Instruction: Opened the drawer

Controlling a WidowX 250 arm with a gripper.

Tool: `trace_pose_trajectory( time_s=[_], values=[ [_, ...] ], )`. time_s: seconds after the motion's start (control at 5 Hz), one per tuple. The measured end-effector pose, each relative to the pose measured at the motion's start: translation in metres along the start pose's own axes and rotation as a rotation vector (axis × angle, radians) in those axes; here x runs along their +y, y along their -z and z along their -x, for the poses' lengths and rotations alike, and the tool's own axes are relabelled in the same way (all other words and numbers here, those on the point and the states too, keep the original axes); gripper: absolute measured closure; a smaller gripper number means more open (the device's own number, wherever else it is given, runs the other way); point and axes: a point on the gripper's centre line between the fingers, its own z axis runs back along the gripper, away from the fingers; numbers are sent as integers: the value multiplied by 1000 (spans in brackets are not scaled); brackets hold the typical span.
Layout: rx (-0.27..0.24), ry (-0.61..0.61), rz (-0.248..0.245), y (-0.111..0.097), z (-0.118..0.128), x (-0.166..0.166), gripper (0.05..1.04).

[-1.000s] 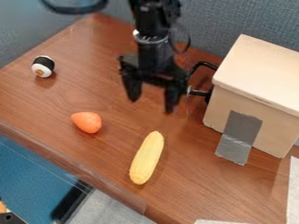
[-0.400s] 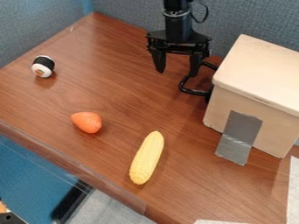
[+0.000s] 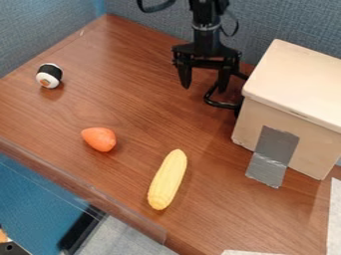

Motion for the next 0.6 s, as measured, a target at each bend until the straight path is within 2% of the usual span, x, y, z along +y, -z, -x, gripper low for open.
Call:
trace_pose_trajectory(
  time_s=[0.2,0.4,0.6],
  values=[
    [19,3,9,11,3,-2,419],
    [21,17,21,14,6,-5,718],
    [20,26,18,13,5,0,890]
  ],
)
